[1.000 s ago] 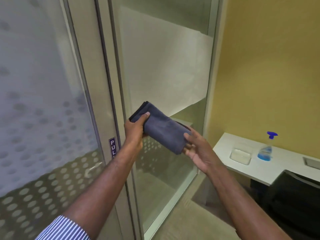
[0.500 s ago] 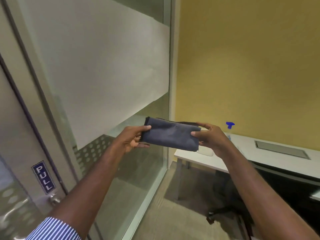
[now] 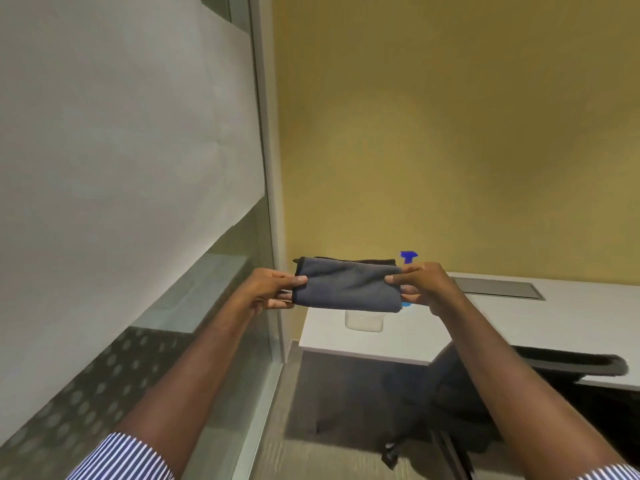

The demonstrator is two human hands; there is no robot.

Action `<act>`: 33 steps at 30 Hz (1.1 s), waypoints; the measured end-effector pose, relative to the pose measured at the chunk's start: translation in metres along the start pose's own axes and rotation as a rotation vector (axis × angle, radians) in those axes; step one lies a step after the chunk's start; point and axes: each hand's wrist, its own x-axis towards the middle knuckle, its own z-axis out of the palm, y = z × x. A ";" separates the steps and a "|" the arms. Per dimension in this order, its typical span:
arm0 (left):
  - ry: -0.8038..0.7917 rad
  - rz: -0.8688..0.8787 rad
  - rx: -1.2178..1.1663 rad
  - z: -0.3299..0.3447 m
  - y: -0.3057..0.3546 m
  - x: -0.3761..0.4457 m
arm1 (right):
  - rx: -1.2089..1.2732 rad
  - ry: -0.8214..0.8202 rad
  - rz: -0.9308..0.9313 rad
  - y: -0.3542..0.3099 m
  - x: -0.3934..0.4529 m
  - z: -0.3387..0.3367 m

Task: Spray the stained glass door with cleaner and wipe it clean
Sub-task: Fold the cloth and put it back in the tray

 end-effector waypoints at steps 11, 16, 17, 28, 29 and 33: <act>-0.103 -0.051 0.114 0.058 0.002 0.191 | -0.140 0.176 -0.029 0.031 0.167 -0.033; -0.046 -0.052 0.164 0.099 0.006 0.274 | -0.260 0.250 -0.011 0.049 0.254 -0.053; -0.034 -0.058 0.179 0.106 0.007 0.290 | -0.294 0.264 -0.001 0.051 0.270 -0.056; 0.117 -0.134 0.423 0.170 -0.032 0.419 | -0.562 0.267 0.016 0.087 0.403 -0.063; 0.109 -0.139 0.457 0.173 -0.039 0.430 | -0.577 0.270 0.022 0.092 0.411 -0.063; 0.060 -0.179 0.577 0.180 -0.068 0.471 | -0.623 0.271 0.082 0.118 0.438 -0.055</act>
